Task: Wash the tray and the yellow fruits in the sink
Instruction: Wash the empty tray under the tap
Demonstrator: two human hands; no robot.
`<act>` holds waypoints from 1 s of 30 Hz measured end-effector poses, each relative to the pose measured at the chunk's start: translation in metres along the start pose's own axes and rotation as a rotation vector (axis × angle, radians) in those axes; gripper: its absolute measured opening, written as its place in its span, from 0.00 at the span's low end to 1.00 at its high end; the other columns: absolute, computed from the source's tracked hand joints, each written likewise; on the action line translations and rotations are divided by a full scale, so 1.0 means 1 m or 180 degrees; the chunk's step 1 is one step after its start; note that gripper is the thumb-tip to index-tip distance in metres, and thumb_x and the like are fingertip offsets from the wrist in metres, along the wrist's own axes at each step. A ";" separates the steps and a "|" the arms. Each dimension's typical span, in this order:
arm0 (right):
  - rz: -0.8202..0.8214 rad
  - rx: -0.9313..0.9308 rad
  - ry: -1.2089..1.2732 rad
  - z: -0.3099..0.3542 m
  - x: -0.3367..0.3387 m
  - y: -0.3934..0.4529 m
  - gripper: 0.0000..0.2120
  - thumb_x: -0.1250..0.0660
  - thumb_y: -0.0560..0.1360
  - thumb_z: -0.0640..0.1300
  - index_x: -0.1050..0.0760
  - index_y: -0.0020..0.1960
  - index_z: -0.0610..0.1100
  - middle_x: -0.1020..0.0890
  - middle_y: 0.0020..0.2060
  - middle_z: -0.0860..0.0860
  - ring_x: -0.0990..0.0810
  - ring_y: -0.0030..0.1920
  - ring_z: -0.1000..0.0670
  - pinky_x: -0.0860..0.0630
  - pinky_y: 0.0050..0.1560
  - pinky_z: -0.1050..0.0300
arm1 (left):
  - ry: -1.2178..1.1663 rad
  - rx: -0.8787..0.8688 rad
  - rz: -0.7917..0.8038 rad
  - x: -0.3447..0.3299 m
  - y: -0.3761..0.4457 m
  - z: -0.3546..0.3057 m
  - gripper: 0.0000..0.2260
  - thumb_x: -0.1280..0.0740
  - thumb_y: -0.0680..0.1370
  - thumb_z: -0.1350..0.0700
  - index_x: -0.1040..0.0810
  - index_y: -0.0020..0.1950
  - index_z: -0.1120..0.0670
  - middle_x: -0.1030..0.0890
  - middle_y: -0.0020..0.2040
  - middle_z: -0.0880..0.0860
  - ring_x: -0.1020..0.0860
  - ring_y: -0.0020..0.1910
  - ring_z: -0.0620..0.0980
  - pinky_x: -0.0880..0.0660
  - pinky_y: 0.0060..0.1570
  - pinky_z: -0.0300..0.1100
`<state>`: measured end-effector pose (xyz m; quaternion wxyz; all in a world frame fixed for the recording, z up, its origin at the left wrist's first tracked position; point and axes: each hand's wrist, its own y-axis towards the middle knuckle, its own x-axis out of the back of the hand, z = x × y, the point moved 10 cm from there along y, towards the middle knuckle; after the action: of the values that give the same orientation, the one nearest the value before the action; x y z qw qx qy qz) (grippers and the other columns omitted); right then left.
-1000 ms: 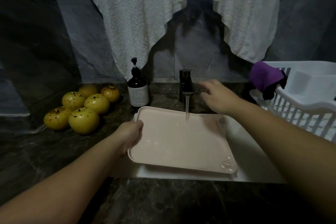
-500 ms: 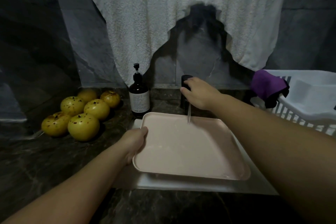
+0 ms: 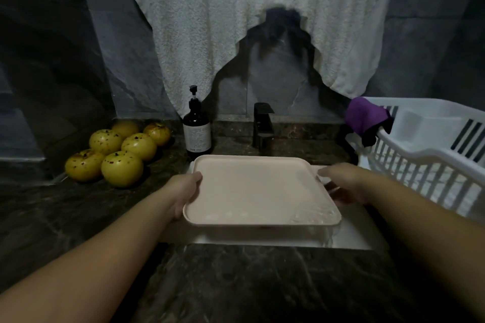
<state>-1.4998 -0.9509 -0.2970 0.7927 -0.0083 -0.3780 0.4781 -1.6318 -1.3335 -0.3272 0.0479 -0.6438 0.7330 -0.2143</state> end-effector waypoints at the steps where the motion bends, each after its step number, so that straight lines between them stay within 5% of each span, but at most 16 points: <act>1: 0.0198 -0.0155 0.0219 -0.010 -0.004 -0.005 0.14 0.35 0.81 0.43 0.24 0.64 0.38 0.20 0.46 0.39 0.22 0.39 0.43 0.21 0.32 0.53 | 0.0047 0.0029 -0.0003 0.001 -0.003 -0.001 0.17 0.35 0.85 0.53 0.24 0.68 0.64 0.16 0.54 0.62 0.16 0.51 0.62 0.18 0.55 0.57; 4: 0.0348 -0.0074 0.0133 -0.018 -0.003 -0.010 0.12 0.35 0.79 0.39 0.22 0.62 0.42 0.21 0.47 0.42 0.25 0.40 0.44 0.28 0.33 0.56 | 0.0105 0.0240 0.0063 0.001 -0.008 0.002 0.16 0.35 0.84 0.54 0.24 0.68 0.61 0.17 0.58 0.62 0.17 0.55 0.62 0.20 0.59 0.57; 6: 0.0288 -0.0033 0.0014 -0.018 0.001 -0.015 0.11 0.35 0.80 0.39 0.23 0.60 0.49 0.20 0.54 0.42 0.24 0.43 0.43 0.28 0.33 0.56 | 0.0032 0.0424 0.0213 -0.002 -0.014 0.005 0.11 0.36 0.84 0.56 0.22 0.62 0.60 0.15 0.45 0.59 0.15 0.41 0.57 0.17 0.41 0.48; 8: 0.0335 -0.0125 0.0099 -0.023 0.003 -0.019 0.11 0.35 0.80 0.38 0.24 0.59 0.49 0.19 0.56 0.40 0.23 0.40 0.45 0.28 0.29 0.59 | -0.0027 0.0576 0.0395 -0.006 -0.025 0.007 0.08 0.40 0.84 0.57 0.24 0.57 0.59 0.18 0.31 0.57 0.21 0.26 0.53 0.27 0.21 0.36; 10: 0.0513 -0.0279 0.0234 -0.030 0.000 -0.025 0.10 0.35 0.79 0.36 0.22 0.58 0.43 0.16 0.48 0.40 0.23 0.33 0.50 0.28 0.25 0.61 | 0.0023 0.0562 0.0482 -0.005 -0.031 0.006 0.10 0.43 0.83 0.62 0.25 0.59 0.64 0.18 0.32 0.61 0.20 0.23 0.54 0.30 0.16 0.36; 13: 0.0884 -0.0565 0.0144 -0.043 -0.006 -0.036 0.10 0.37 0.80 0.37 0.18 0.54 0.34 0.18 0.39 0.42 0.27 0.28 0.52 0.30 0.23 0.64 | -0.0188 0.0615 0.0762 -0.009 -0.037 0.007 0.16 0.45 0.81 0.66 0.24 0.62 0.72 0.16 0.42 0.68 0.16 0.28 0.57 0.24 0.19 0.40; 19: 0.1258 -0.0763 0.0533 -0.046 -0.002 -0.046 0.21 0.40 0.79 0.41 0.20 0.32 0.34 0.22 0.26 0.44 0.27 0.19 0.52 0.31 0.19 0.65 | -0.0125 0.0962 0.1077 -0.011 -0.038 0.014 0.27 0.34 0.81 0.41 0.21 0.55 0.67 0.15 0.37 0.61 0.18 0.25 0.49 0.22 0.21 0.39; 25: 0.1350 -0.0530 0.1474 -0.026 0.007 -0.042 0.18 0.33 0.72 0.47 0.15 0.39 0.31 0.19 0.33 0.40 0.21 0.27 0.50 0.24 0.24 0.63 | 0.0247 0.1027 0.0978 0.006 -0.036 0.011 0.30 0.35 0.81 0.39 0.23 0.62 0.67 0.16 0.35 0.59 0.19 0.24 0.49 0.24 0.19 0.38; 28: 0.1417 -0.0273 0.2265 -0.009 0.004 -0.043 0.18 0.30 0.70 0.50 0.14 0.45 0.35 0.20 0.35 0.42 0.25 0.33 0.53 0.31 0.38 0.69 | 0.0011 0.0882 0.0956 0.006 -0.038 0.000 0.27 0.35 0.81 0.42 0.24 0.65 0.66 0.17 0.35 0.59 0.18 0.25 0.49 0.22 0.21 0.40; 30: 0.1180 -0.0022 0.2929 0.008 0.008 -0.040 0.16 0.31 0.75 0.52 0.17 0.50 0.38 0.19 0.38 0.44 0.21 0.36 0.52 0.25 0.45 0.66 | -0.0133 0.0786 0.0976 0.006 -0.038 -0.008 0.24 0.35 0.82 0.44 0.23 0.62 0.65 0.17 0.35 0.58 0.18 0.25 0.49 0.21 0.21 0.40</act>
<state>-1.4730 -0.9696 -0.2718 0.7791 -0.2883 0.0174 0.5565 -1.6008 -1.3399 -0.3042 0.1738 -0.5182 0.7894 -0.2794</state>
